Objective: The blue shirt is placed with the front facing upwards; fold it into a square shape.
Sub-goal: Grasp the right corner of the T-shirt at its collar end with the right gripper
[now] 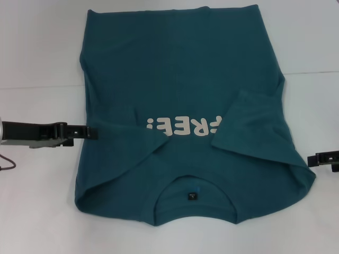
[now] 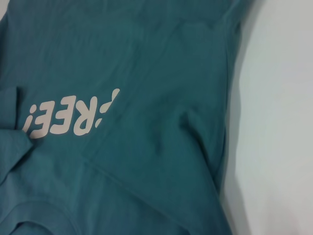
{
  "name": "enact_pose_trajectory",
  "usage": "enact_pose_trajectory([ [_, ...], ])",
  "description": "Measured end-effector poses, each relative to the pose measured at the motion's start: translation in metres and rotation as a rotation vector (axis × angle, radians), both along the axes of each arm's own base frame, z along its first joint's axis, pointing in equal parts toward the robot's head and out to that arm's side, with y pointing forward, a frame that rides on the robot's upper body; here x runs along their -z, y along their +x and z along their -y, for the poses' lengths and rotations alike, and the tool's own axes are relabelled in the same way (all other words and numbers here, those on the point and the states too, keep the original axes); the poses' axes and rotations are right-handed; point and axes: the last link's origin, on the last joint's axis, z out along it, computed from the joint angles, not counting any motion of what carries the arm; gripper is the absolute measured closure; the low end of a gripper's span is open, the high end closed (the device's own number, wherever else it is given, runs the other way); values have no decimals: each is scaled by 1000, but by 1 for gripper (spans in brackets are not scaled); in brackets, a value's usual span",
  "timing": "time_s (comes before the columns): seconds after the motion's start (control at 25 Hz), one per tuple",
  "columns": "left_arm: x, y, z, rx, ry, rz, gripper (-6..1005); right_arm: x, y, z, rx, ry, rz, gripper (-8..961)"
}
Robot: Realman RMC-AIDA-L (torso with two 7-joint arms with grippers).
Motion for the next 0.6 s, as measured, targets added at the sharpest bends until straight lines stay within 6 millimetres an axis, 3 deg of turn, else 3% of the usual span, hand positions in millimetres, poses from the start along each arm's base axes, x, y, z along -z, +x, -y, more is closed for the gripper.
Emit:
enact_pose_trajectory([
  [0.6,-7,-4,1,-10,30,26,122,14,2,-2,18,2,-25,14],
])
